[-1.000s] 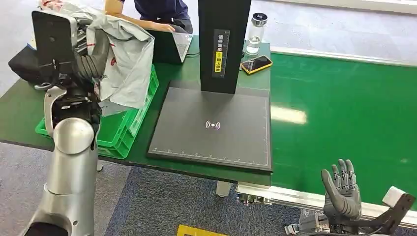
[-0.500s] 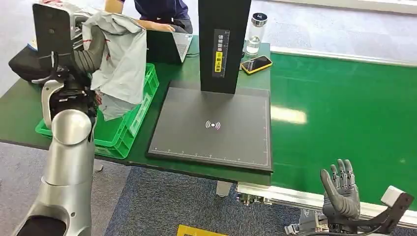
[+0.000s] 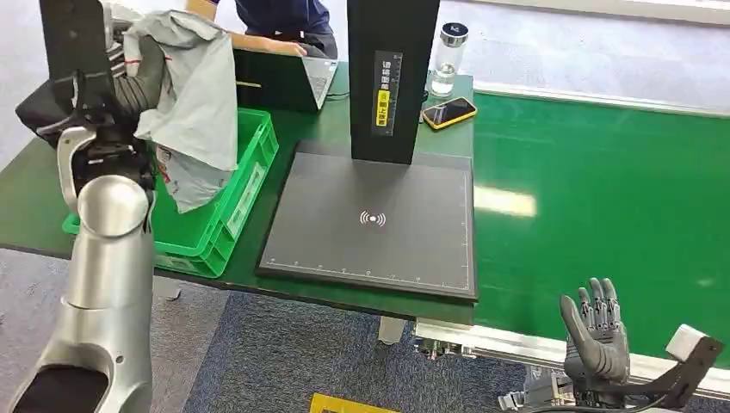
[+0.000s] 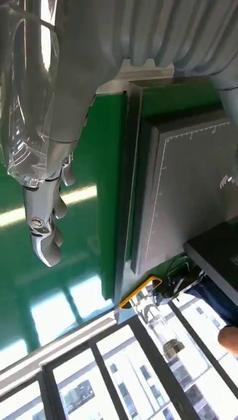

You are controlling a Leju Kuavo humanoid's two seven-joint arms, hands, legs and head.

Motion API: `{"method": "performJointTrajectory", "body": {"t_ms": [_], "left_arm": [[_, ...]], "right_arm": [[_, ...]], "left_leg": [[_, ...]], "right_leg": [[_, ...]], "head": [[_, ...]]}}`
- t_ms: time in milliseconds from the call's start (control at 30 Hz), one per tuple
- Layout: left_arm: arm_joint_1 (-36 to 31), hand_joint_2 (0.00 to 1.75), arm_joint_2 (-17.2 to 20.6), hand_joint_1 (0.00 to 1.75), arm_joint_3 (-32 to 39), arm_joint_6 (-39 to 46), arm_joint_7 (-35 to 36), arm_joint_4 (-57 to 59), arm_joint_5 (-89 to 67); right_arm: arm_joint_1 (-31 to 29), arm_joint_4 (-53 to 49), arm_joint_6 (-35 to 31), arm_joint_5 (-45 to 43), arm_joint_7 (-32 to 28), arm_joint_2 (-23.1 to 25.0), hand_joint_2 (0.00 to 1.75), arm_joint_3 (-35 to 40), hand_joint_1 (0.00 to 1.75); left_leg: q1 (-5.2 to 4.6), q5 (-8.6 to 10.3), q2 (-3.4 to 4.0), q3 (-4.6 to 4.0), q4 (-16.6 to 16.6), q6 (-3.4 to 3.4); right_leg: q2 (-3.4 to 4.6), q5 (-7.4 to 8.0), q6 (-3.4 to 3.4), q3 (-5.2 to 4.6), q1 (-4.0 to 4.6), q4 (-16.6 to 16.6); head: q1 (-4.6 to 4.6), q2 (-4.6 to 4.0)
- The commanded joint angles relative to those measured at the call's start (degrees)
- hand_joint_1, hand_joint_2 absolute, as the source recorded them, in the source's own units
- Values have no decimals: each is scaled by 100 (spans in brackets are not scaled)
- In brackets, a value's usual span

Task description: Moved the parcel from conveyor to table for the left to box.

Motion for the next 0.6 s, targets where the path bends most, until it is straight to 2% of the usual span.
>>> {"method": "performJointTrajectory", "body": {"t_ms": [33,333,600], "left_arm": [[-976,175,445,175,514,122,100,2182,-338],[-1262,175,591,175,806,113,220,3014,-605],[-2122,175,875,175,1062,182,572,4143,-954]], "right_arm": [[-202,321,45,41,21,-51,175,135,0],[-120,371,113,77,60,-153,175,167,0],[-125,363,165,83,58,-109,175,164,0]], "left_leg": [[5,0,14,13,-2,-9],[10,-3,16,21,-4,-10],[11,-1,12,-3,6,-9]], "right_leg": [[15,3,-10,9,5,-1],[18,0,-13,19,11,-4],[14,1,-11,-3,11,6]], "head": [[0,0],[-2,0],[0,0]]}}
